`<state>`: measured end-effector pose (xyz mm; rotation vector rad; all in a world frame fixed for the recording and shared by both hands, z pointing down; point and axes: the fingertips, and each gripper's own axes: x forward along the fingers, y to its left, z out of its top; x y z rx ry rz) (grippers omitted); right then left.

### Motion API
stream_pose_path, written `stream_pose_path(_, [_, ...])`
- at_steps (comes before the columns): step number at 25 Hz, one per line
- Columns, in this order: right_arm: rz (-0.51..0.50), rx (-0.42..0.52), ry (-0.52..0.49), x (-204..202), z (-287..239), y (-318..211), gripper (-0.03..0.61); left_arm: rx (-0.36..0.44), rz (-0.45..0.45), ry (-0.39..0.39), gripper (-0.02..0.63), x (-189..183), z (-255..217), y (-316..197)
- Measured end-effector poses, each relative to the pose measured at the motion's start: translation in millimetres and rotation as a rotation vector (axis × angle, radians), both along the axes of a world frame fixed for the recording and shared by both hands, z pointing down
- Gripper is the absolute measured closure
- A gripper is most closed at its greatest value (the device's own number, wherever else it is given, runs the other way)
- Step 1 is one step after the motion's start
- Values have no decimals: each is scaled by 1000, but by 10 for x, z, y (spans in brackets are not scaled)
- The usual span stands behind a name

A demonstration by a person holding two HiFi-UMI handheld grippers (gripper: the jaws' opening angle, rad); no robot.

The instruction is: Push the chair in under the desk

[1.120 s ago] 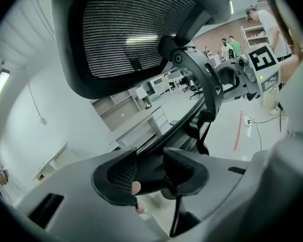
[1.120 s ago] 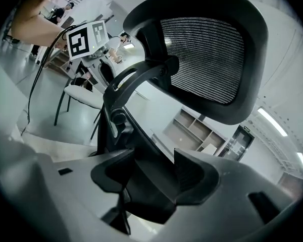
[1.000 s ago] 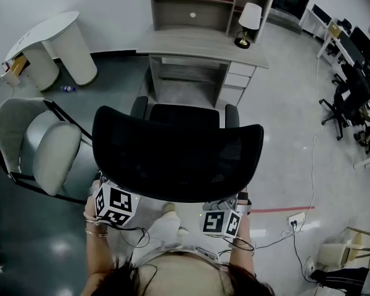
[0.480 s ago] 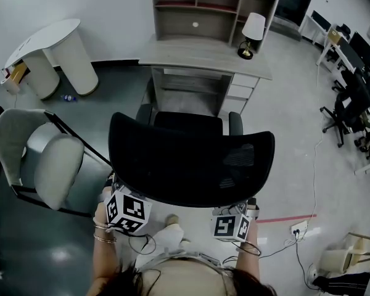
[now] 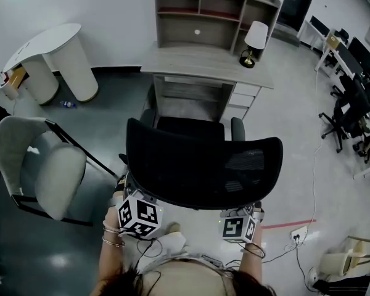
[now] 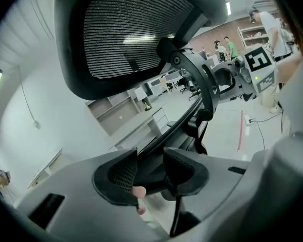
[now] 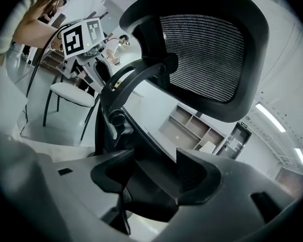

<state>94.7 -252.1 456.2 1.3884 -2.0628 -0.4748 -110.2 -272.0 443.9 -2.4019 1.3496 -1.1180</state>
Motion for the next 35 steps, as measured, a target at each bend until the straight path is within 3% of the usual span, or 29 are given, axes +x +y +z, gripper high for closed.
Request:
stream_pose_path(17, [34, -17, -4, 93, 0, -509, 334, 30, 61, 22, 462, 85, -14, -498])
stream_pose_path(35, [32, -21, -4, 151, -8, -1124, 334, 37, 50, 53, 462, 149, -33, -1097])
